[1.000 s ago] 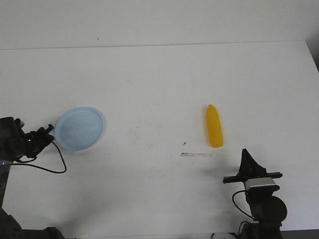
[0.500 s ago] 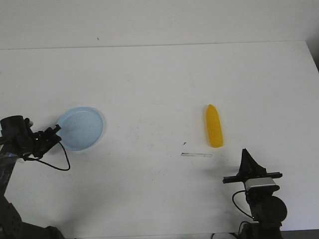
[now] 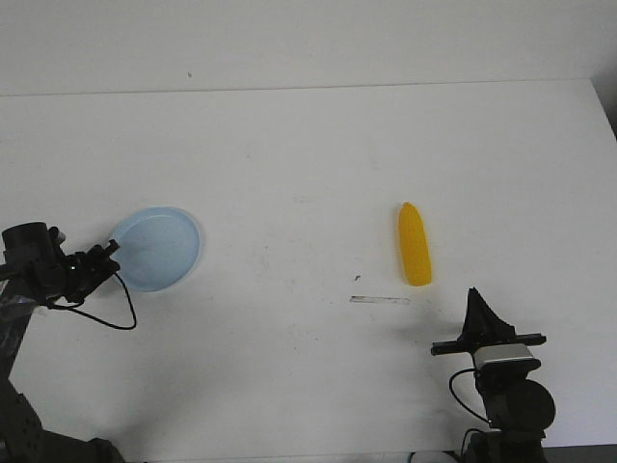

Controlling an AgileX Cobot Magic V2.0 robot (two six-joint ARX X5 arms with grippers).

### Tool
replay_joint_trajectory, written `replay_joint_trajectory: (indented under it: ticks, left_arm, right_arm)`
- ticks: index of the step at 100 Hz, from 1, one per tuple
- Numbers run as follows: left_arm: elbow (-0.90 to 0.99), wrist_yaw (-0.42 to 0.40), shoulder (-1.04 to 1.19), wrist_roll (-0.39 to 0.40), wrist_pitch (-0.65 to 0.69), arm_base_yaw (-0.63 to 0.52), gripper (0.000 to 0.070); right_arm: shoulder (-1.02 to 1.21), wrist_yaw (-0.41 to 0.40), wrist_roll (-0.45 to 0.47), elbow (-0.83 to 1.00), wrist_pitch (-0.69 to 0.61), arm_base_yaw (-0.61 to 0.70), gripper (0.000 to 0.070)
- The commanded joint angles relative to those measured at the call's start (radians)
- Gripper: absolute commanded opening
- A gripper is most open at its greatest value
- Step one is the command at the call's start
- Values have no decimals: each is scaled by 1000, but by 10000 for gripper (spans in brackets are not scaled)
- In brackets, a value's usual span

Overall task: Place corn on plate with both arms
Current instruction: 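Reach the left gripper forward to the edge of the light blue plate, then push the light blue plate with the left gripper toward the corn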

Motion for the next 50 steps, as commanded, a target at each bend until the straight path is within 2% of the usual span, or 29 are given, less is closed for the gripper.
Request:
replay_joint_trajectory:
  ticks: [1, 50]
  left_arm:
    - [19, 3, 18, -4, 3, 5, 178]
    - [19, 4, 50, -4, 26, -2, 165]
  right_arm:
    - [0, 1, 13, -2, 11, 0, 15]
    - [0, 1, 13, -2, 11, 0, 15]
